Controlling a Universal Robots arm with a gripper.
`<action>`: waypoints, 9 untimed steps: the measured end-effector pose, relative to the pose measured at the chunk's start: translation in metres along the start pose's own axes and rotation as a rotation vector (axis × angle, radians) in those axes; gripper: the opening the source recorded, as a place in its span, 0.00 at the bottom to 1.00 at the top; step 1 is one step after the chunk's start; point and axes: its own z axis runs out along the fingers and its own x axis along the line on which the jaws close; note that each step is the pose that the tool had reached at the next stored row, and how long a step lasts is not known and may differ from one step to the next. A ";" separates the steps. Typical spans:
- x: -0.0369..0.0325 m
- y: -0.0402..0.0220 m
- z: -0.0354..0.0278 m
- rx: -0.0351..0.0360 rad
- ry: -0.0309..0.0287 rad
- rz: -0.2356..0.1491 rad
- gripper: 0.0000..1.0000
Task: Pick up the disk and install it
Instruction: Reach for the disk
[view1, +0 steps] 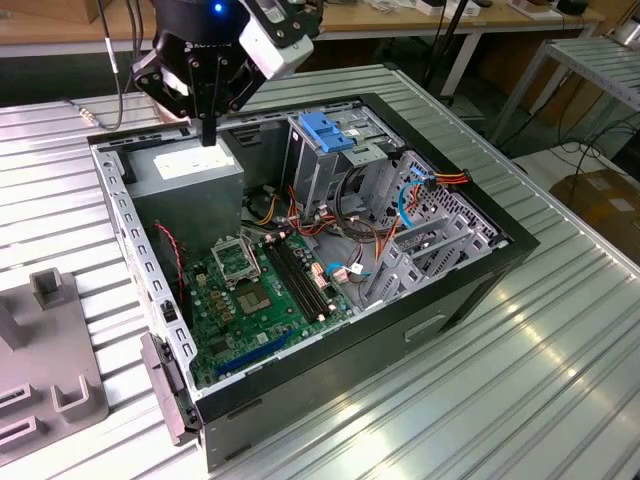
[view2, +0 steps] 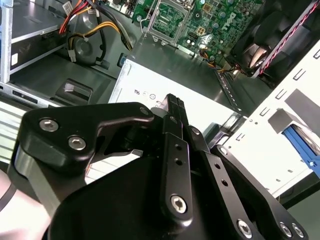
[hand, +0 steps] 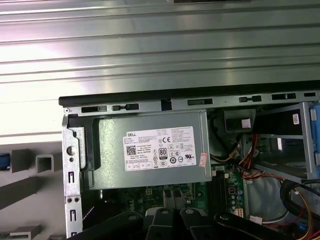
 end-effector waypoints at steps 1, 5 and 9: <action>0.0004 0.0000 0.0000 0.0000 0.0000 0.000 0.10; 0.0015 -0.0001 -0.0001 0.0000 0.0000 0.000 0.10; 0.0025 -0.0002 -0.0001 0.0000 0.0000 0.000 0.10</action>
